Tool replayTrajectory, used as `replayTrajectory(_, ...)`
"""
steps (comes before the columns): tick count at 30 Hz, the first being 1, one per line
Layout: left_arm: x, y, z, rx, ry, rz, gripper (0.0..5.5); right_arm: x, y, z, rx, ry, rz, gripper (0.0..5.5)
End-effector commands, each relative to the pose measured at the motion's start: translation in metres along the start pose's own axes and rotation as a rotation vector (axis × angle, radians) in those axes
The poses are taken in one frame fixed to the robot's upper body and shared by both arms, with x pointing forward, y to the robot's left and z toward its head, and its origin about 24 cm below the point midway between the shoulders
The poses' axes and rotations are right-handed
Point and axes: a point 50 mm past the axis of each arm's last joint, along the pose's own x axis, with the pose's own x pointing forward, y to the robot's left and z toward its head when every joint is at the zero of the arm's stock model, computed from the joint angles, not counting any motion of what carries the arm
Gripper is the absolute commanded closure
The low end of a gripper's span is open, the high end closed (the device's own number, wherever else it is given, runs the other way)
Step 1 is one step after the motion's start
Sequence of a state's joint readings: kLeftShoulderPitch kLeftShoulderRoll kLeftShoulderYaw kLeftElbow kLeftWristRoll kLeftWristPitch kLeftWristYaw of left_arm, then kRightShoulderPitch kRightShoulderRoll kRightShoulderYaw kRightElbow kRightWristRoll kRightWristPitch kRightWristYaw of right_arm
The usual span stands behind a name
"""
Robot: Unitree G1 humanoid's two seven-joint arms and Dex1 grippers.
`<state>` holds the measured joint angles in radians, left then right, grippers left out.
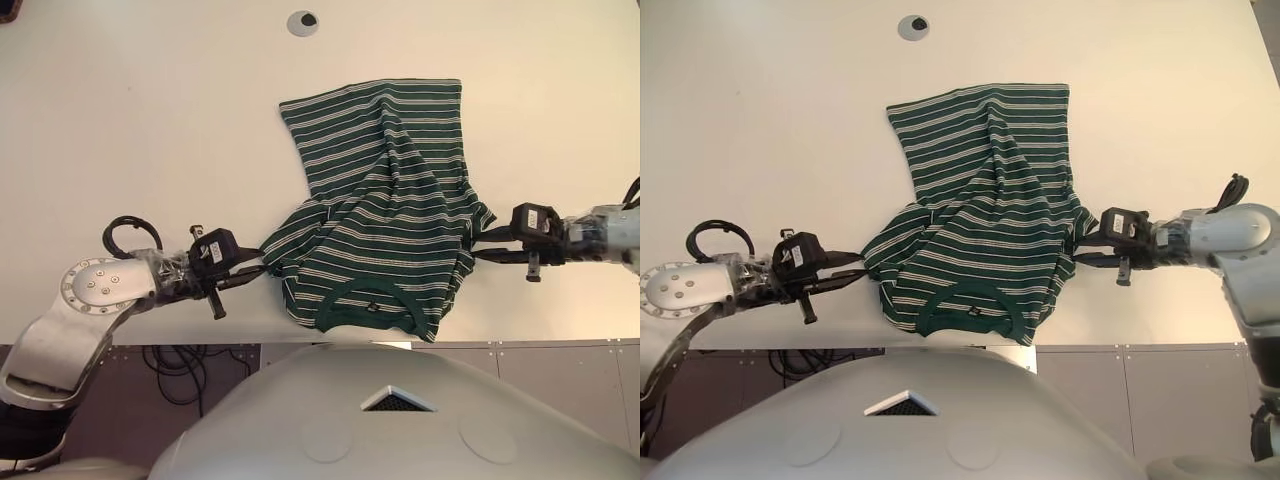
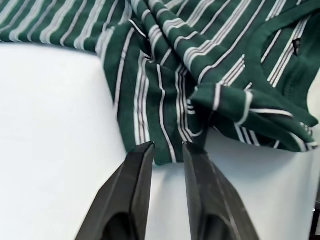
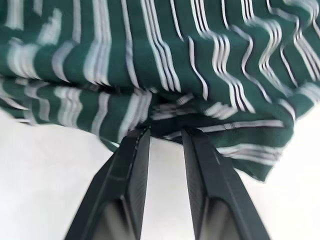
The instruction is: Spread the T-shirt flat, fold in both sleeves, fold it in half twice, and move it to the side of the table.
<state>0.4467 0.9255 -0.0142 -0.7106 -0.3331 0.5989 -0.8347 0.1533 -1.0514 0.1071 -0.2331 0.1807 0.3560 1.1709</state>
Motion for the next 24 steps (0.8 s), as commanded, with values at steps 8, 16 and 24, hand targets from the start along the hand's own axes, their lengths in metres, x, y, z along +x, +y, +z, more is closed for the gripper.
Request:
replayTrajectory(8, 0.012, -0.015, -0.002, -0.01, -0.025, 0.032, 4.5, 0.005, -0.001, -0.01, -0.095, 0.165, 0.012, 4.37)
replayTrajectory(16, 0.029, -0.015, -0.002, -0.074, -0.088, 0.132, 4.5, -0.028, -0.045, -0.016, -0.372, 0.386, -0.016, 4.37)
replayTrajectory(24, 0.044, 0.003, 0.006, -0.051, -0.12, 0.146, 4.5, -0.017, -0.049, -0.022, -0.358, 0.349, -0.015, 4.37)
